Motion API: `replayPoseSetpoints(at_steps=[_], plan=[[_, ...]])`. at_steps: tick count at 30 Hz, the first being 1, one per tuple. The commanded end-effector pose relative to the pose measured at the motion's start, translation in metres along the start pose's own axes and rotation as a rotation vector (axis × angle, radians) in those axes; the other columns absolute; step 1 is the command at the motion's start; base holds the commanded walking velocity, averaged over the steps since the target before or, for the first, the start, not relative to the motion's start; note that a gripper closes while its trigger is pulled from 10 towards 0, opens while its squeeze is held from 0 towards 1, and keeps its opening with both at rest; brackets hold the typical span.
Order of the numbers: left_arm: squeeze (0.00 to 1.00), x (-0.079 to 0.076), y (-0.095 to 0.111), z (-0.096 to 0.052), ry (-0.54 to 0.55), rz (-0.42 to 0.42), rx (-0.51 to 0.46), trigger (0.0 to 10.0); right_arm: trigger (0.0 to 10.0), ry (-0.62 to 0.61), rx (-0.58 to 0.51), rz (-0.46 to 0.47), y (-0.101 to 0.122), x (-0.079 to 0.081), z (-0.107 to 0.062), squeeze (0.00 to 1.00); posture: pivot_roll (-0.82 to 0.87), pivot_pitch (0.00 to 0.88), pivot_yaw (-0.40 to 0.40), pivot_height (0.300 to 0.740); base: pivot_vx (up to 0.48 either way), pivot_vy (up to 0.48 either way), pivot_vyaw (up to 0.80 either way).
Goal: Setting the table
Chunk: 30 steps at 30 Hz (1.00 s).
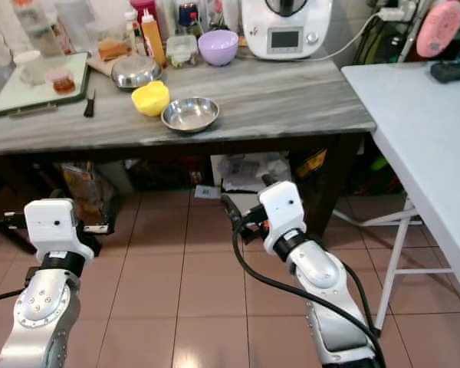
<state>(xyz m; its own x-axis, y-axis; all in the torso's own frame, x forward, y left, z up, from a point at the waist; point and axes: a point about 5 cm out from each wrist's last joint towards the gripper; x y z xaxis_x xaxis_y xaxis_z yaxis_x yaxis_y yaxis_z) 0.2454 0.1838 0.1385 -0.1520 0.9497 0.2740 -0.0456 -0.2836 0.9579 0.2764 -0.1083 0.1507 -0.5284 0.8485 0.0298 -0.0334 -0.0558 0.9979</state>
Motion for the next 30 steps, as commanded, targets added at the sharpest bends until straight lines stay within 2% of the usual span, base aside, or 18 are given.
replayPoseSetpoints(at_steps=[1,15,26,30], plan=[[0.0,-0.002,0.001,0.0,-0.007,-0.001,-0.004,10.0,10.0,-0.022,-0.007,-0.016,0.003,-0.006,-0.003,0.0,-0.07,0.078,0.088,0.74,0.0,-0.364,0.0],[0.0,-0.004,0.002,0.0,-0.016,-0.002,-0.008,10.0,10.0,-0.029,-0.019,-0.02,0.005,-0.006,-0.002,0.0,-0.08,0.08,0.089,0.74,0.0,-0.365,0.0],[0.0,-0.005,0.006,0.0,-0.029,-0.008,-0.017,10.0,10.0,-0.041,-0.065,-0.027,0.016,-0.006,-0.002,0.0,-0.08,0.084,0.095,0.74,0.0,-0.367,0.0],[0.0,-0.007,0.005,0.0,-0.04,-0.012,-0.016,10.0,10.0,-0.07,-0.074,-0.018,0.018,-0.01,-0.001,0.0,-0.08,0.085,0.094,0.74,0.0,-0.368,0.0]])
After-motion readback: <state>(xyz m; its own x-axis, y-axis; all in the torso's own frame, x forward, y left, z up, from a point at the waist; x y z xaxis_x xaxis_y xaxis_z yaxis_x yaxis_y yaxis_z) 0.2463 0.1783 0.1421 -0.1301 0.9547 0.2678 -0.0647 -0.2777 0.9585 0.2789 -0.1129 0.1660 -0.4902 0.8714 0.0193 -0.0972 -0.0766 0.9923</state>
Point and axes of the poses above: a point about 5 cm out from each wrist's last joint towards the gripper, its own z axis pointing out of the wrist towards the gripper, its own y axis along the axis of the wrist's last joint, x = y × z, and after that the axes turned 11 degrees about z, right-handed
